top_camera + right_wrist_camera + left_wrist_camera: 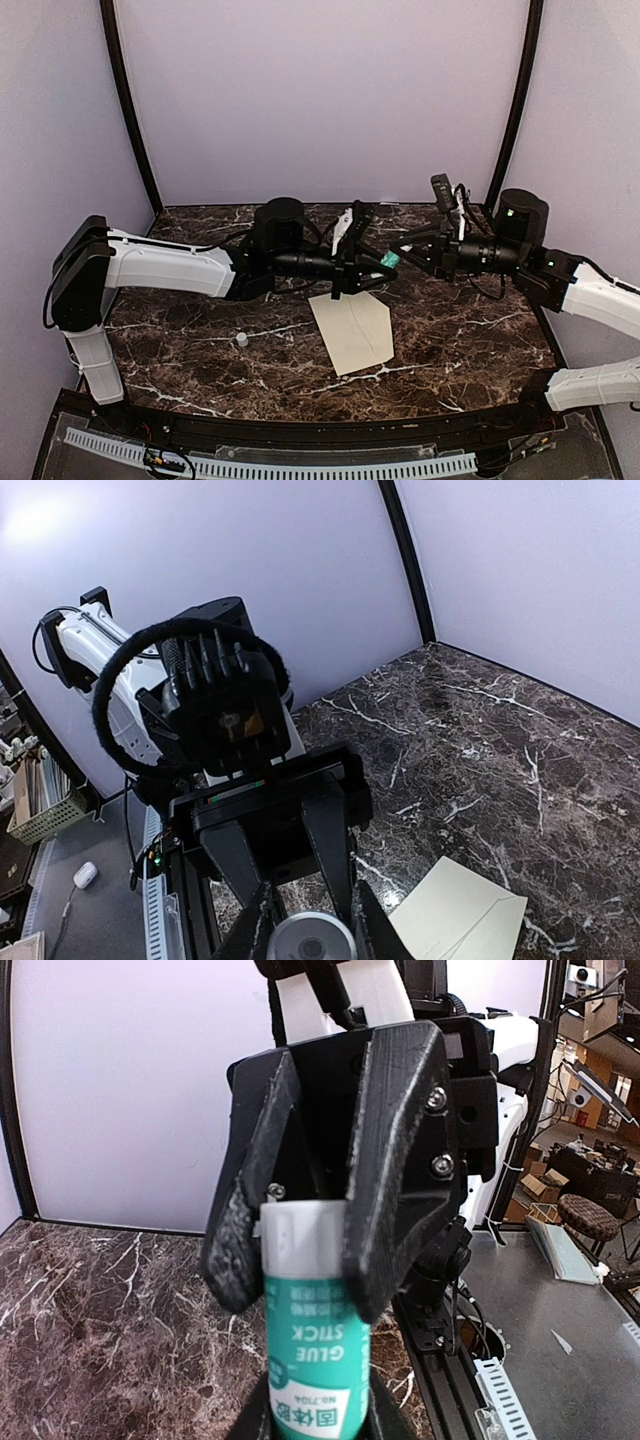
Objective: Place the letter into the envelope and seal it
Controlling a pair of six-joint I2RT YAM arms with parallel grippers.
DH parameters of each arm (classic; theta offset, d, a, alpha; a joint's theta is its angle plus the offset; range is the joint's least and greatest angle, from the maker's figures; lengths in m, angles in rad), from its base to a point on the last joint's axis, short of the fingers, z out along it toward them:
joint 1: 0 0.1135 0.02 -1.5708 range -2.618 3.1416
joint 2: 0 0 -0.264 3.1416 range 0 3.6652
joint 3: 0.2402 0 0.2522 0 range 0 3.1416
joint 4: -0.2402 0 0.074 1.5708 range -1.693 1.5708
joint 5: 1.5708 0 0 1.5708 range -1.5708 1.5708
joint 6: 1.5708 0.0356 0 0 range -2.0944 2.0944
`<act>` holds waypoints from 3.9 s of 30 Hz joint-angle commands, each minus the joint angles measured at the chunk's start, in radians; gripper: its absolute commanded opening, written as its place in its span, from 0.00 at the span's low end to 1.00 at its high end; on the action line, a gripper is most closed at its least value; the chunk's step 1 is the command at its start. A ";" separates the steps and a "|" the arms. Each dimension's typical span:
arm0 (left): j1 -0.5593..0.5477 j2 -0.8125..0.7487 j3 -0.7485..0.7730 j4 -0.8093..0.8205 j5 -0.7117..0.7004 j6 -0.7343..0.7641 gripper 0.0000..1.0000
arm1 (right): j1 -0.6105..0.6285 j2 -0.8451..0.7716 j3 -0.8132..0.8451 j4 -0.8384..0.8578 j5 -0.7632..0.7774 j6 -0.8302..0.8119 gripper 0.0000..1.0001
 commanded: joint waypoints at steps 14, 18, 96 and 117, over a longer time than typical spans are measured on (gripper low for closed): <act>0.005 0.009 0.048 0.038 0.027 -0.015 0.00 | -0.001 -0.019 -0.008 0.080 -0.003 0.026 0.27; 0.005 0.016 0.053 0.036 0.026 -0.016 0.00 | -0.001 -0.014 -0.011 0.090 -0.004 0.031 0.12; 0.002 0.049 0.049 -0.069 -0.434 0.675 0.00 | -0.075 0.238 0.327 -0.541 0.134 0.256 0.62; -0.012 0.106 0.097 -0.088 -0.446 0.734 0.00 | -0.076 0.341 0.338 -0.498 0.111 0.269 0.35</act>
